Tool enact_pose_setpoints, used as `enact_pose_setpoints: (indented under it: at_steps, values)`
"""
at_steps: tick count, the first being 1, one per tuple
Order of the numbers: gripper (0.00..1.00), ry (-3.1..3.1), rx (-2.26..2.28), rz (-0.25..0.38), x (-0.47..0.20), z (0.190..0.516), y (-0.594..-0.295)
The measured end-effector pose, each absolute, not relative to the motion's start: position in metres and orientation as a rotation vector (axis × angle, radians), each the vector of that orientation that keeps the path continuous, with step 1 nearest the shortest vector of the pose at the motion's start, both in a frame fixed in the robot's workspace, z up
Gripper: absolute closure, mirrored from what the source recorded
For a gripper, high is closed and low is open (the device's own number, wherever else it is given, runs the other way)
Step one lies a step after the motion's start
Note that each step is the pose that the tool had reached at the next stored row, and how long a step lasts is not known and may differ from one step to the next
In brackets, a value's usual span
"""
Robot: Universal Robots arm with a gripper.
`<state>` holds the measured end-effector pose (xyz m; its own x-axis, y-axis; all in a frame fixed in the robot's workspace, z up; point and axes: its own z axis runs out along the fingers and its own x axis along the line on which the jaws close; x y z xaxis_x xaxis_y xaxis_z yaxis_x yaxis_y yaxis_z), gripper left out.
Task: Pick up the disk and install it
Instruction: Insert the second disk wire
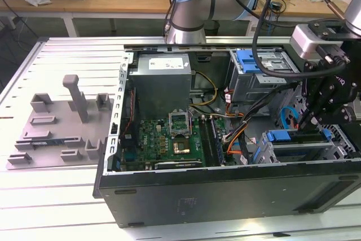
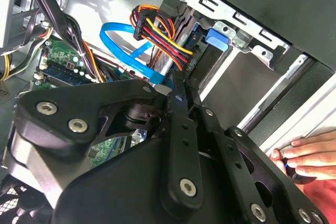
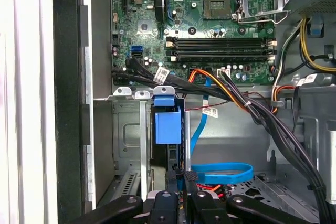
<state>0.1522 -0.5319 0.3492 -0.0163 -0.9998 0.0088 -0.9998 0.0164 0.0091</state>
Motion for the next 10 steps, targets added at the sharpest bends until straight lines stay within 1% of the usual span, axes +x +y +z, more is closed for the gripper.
enact_pose_setpoints:
  at_steps: [10]
  values:
    - [0.84,-2.231,2.194,0.000,0.1526,0.3447,-0.5319]
